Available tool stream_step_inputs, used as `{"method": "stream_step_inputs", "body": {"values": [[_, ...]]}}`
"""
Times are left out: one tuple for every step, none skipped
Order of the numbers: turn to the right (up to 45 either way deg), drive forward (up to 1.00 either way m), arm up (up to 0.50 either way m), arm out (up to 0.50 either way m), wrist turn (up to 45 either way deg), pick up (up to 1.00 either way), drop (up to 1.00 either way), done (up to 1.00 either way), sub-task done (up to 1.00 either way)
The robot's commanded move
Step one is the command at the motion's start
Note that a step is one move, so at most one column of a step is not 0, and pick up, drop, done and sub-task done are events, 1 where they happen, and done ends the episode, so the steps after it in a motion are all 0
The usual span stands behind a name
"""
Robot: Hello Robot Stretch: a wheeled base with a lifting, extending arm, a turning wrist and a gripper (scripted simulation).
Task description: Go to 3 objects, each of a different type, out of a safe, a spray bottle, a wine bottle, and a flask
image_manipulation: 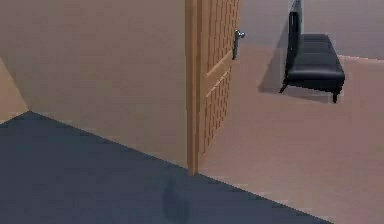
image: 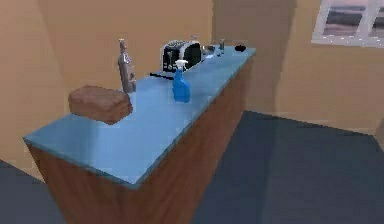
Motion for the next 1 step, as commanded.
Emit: {"method": "stream_step_inputs", "body": {"values": [[0.0, 0.00, 0.00, 0.00, 0.0, 0.00, 0.00, 0.00, 1.00]]}}
